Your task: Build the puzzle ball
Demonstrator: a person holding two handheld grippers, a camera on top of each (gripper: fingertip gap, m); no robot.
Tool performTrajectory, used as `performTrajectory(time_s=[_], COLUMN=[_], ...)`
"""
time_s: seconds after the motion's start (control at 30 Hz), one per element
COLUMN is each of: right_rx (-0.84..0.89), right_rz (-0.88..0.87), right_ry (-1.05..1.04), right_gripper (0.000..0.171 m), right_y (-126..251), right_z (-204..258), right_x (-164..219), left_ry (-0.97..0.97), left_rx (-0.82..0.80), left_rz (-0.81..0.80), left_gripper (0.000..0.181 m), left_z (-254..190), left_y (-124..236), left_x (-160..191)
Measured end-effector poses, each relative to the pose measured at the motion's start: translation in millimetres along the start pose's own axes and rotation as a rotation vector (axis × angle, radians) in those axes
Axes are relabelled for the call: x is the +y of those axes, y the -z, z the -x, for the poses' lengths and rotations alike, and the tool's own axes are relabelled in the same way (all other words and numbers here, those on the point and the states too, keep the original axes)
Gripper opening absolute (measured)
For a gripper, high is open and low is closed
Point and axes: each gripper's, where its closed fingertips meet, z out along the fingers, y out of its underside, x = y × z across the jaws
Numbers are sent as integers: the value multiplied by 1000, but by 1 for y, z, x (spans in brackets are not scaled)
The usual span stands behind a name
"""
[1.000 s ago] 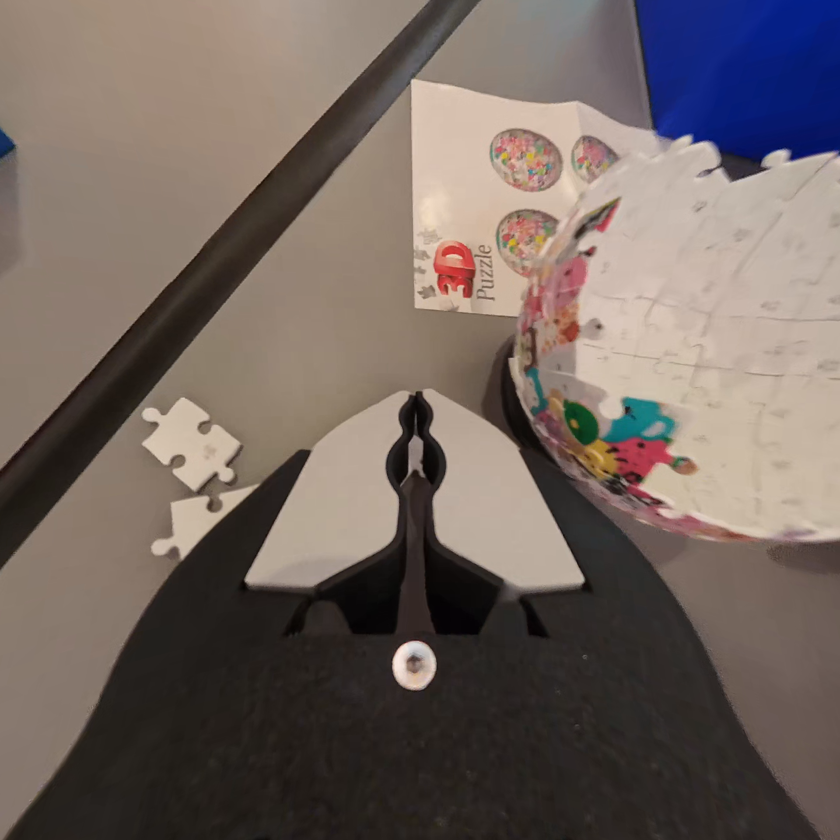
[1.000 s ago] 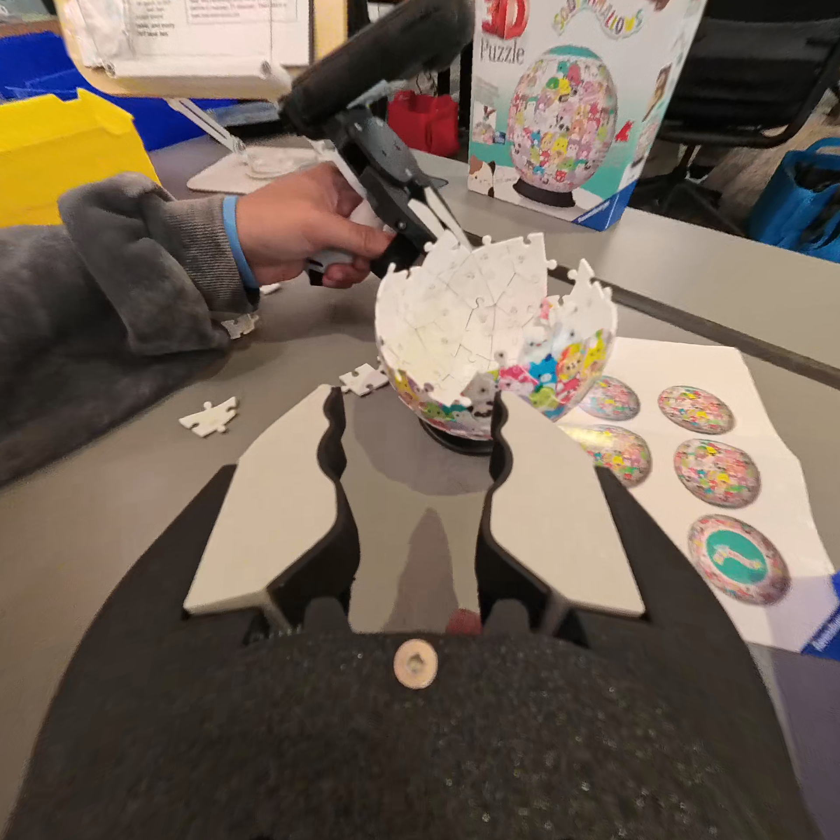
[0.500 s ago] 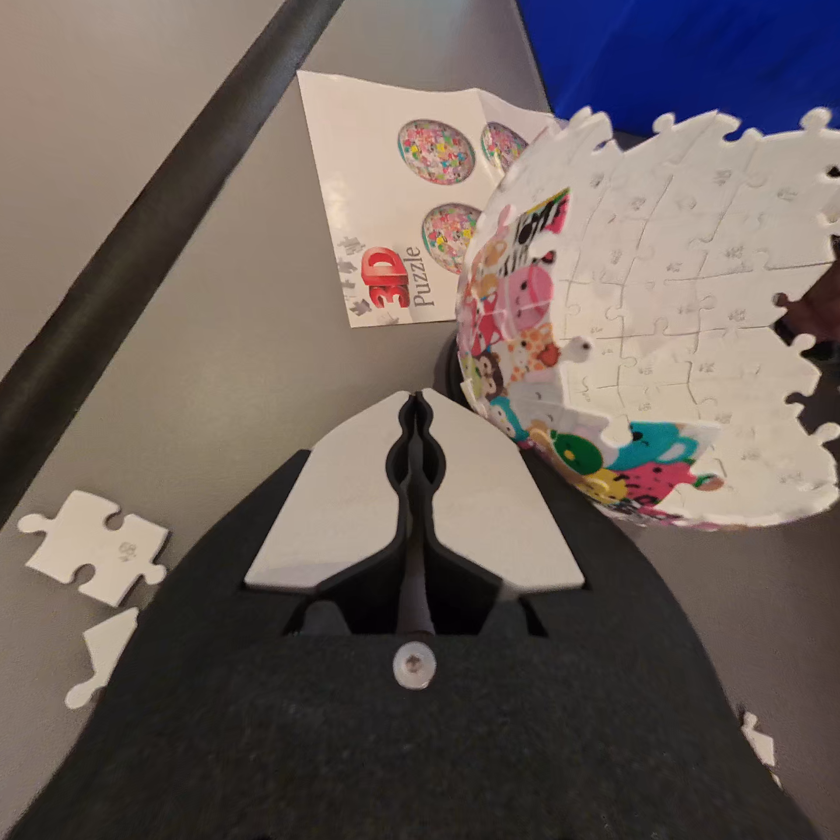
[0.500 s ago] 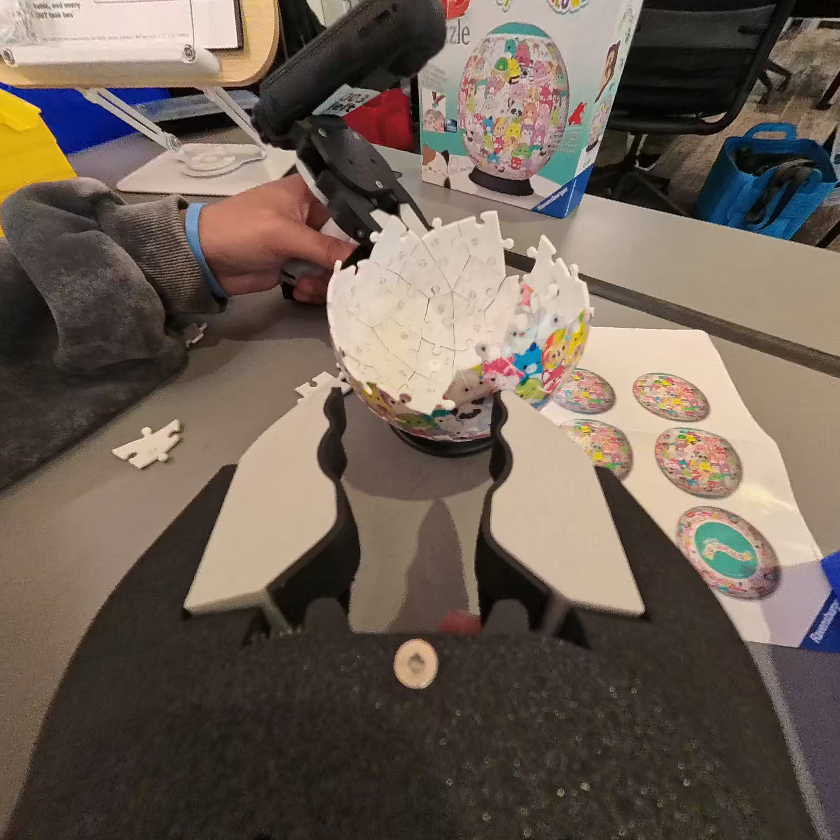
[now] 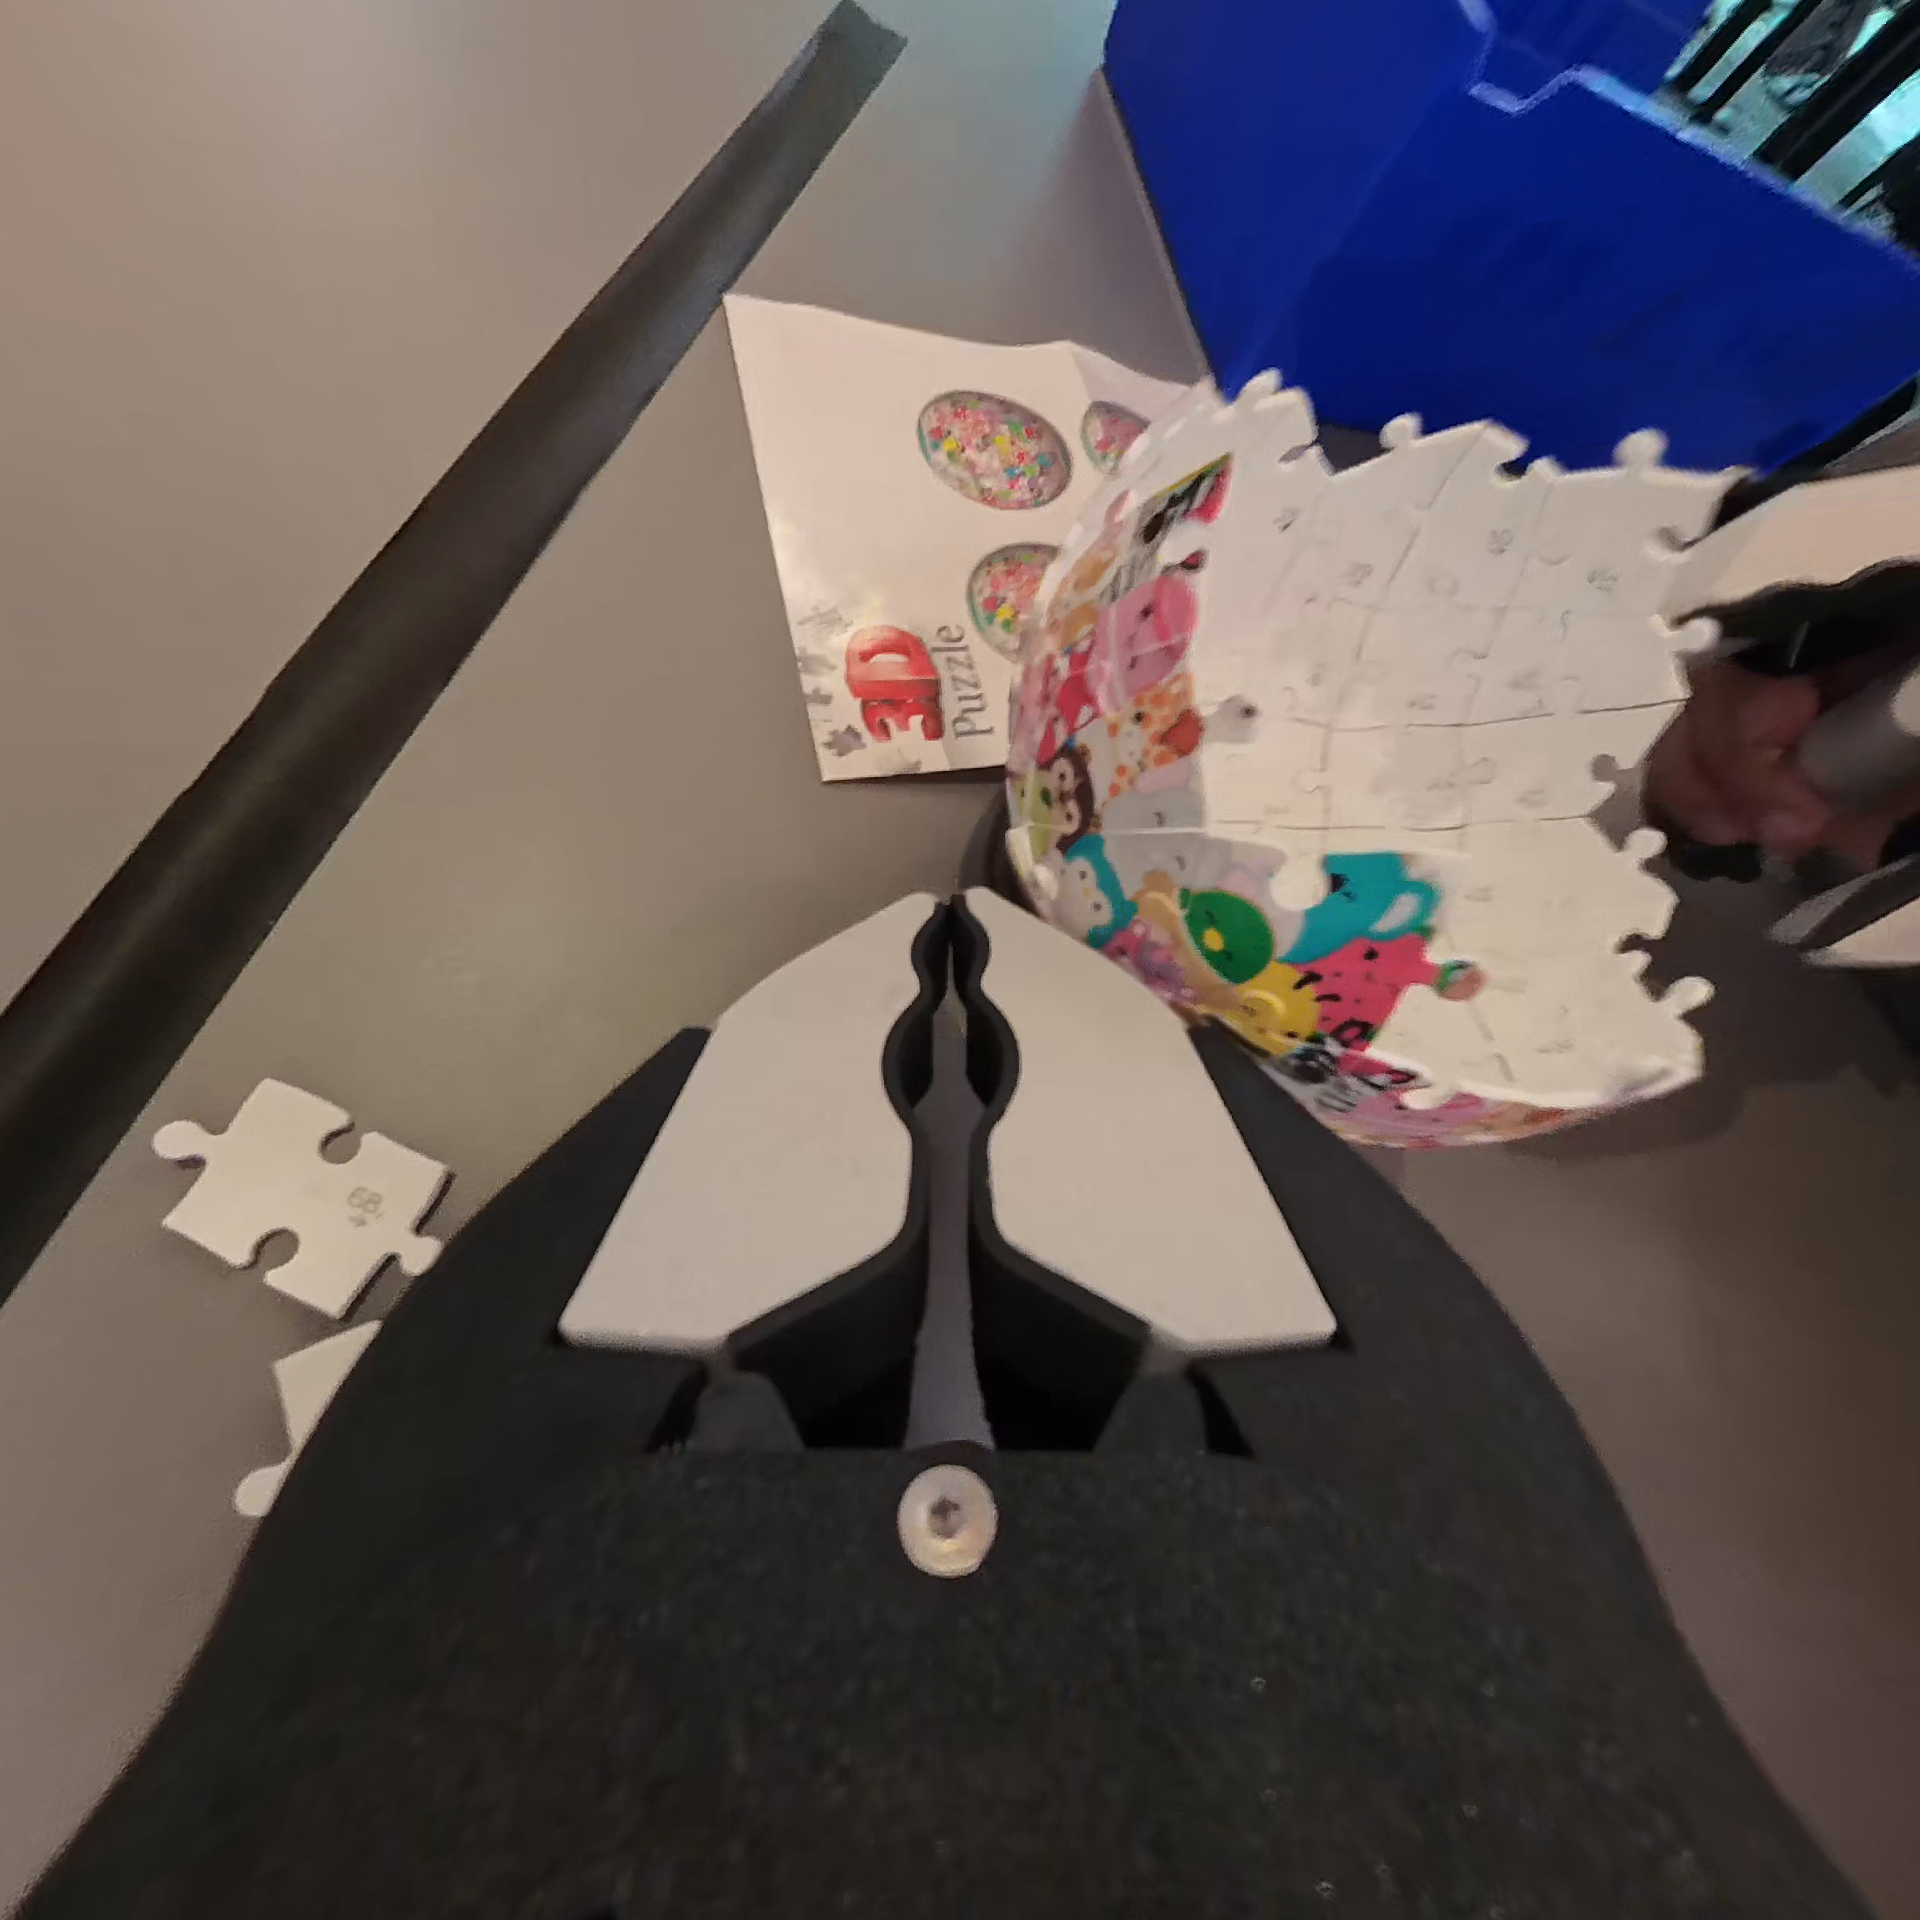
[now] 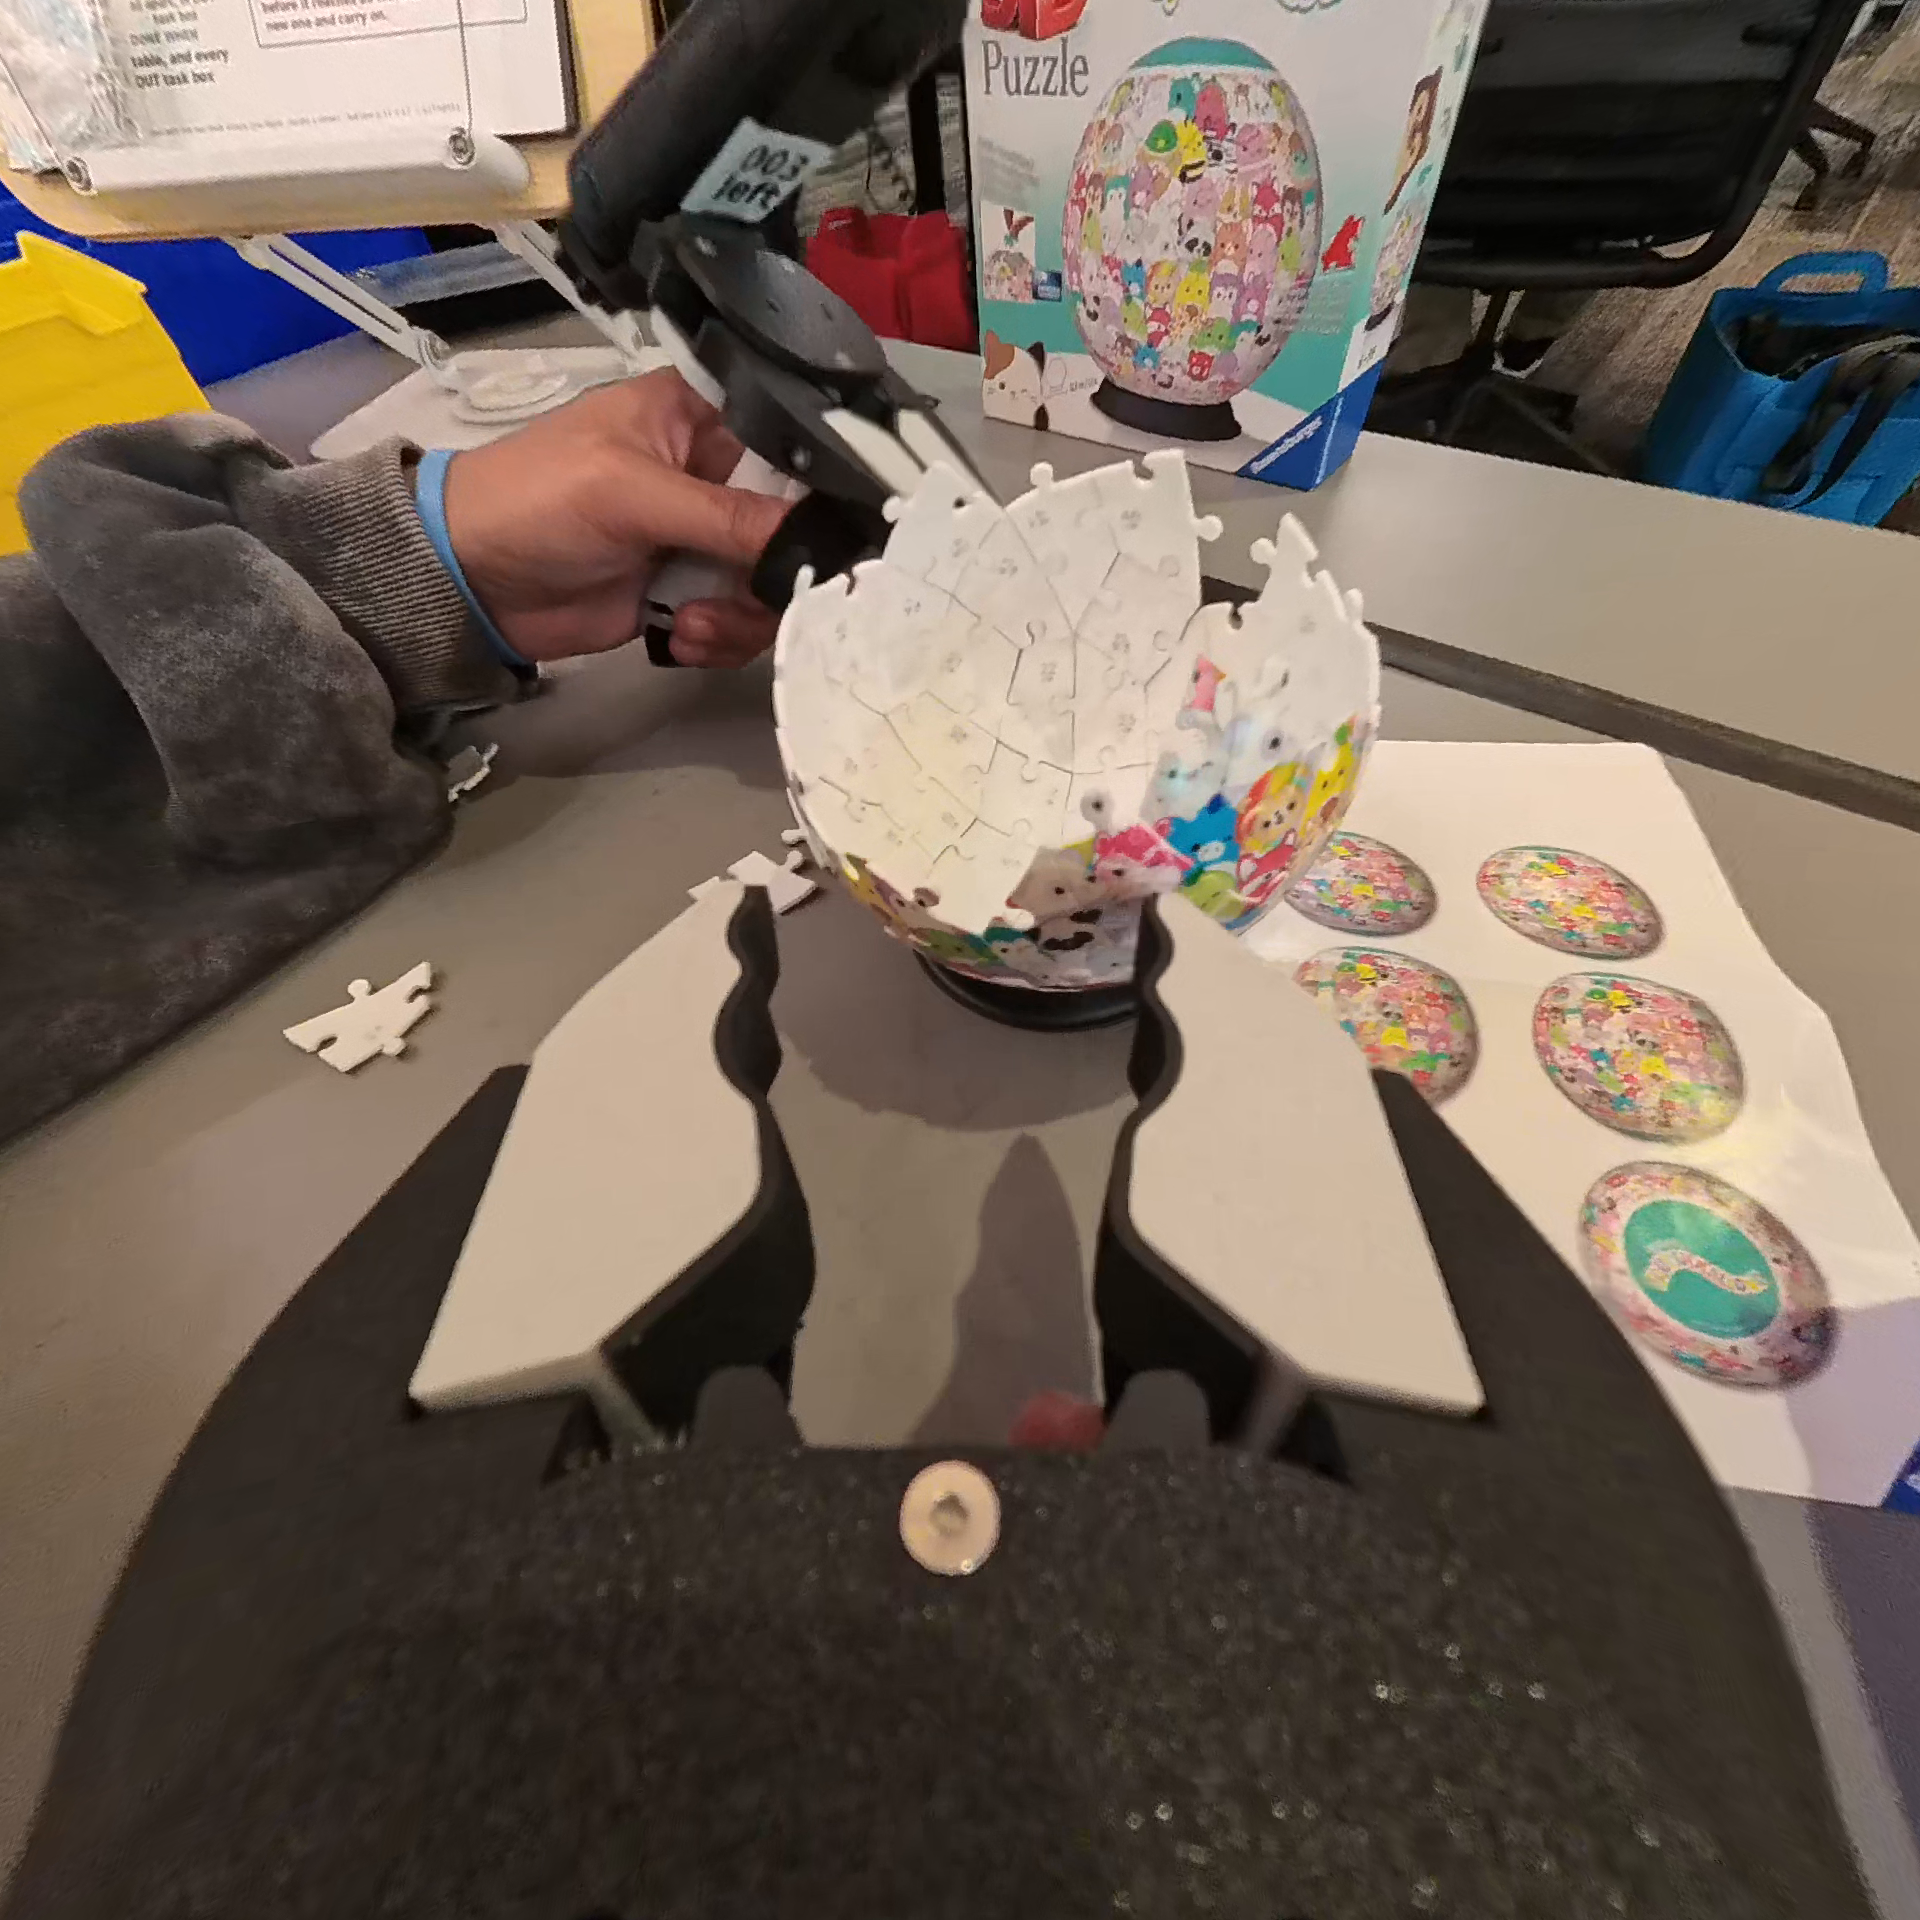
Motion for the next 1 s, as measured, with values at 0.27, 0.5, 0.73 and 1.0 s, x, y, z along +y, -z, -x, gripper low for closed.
performTrajectory(time_s=[0.27, 0.5, 0.73, 1.0], right_rx=[7, -8, -14, 8], right_rz=[-4, 0, 105, 156], right_ry=[-152, -205, 198, 543], right_gripper=[73, 71, 69, 24], right_y=[-2, -13, 17, 12], right_z=[-22, -24, -32, -18], right_x=[-4, -7, -57, -96], left_ry=[-38, -26, -71, -116], left_rx=[-62, -104, -8, 6], left_rz=[53, 23, -14, 19], left_gripper=[0, 0, 0, 0], left_z=[9, 28, 28, 38], left_y=[-17, -17, -26, -43], left_x=[2, -12, -31, -40])
